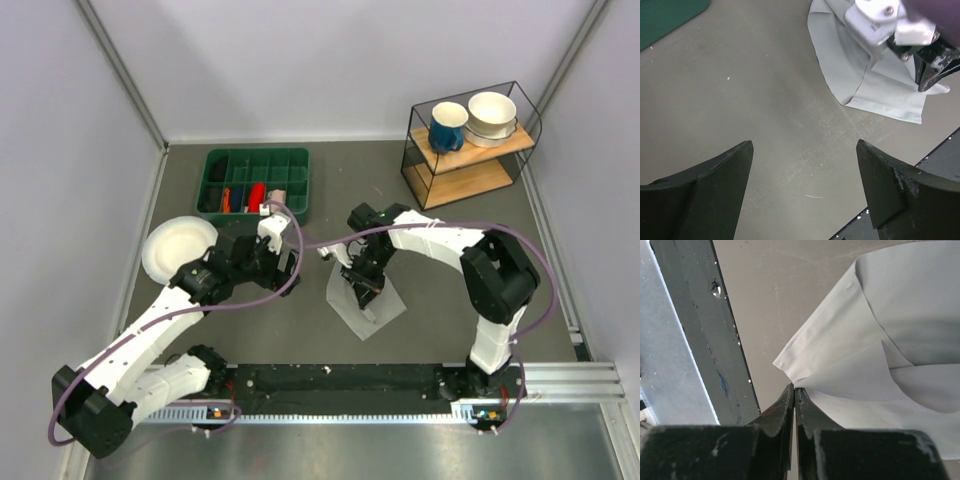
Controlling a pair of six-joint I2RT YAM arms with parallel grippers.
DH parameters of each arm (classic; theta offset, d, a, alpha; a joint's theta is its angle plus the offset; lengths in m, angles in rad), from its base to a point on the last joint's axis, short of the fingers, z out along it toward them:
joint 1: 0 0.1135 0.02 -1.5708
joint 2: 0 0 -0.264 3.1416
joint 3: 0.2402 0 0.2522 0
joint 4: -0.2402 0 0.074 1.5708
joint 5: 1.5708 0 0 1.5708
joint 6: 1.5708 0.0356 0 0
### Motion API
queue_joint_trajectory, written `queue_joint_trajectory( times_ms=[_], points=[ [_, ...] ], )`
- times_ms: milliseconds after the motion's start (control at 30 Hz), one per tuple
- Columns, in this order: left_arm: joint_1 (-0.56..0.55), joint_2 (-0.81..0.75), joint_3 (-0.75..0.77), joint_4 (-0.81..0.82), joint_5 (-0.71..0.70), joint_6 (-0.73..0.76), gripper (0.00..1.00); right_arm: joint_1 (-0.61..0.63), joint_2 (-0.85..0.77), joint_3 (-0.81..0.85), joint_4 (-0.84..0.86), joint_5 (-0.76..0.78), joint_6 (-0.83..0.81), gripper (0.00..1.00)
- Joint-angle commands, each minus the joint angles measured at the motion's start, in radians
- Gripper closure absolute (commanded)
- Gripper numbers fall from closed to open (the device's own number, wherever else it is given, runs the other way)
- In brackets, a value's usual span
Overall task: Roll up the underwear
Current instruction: Fold the underwear at the center of the board.
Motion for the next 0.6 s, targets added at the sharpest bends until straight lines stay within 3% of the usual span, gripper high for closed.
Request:
queue_joint_trajectory(
  times_ms=[0,567],
  points=[
    [-0.001,-0.015,-0.005,0.023,-0.005,0.014,0.10,0.051,0.011,0.043,-0.002,-0.003,0.005,1.00],
    [-0.001,-0.015,-0.007,0.023,-0.019,0.014,0.10,0.133,0.077,0.081,-0.003,-0.007,0.015,1.00]
  ],
)
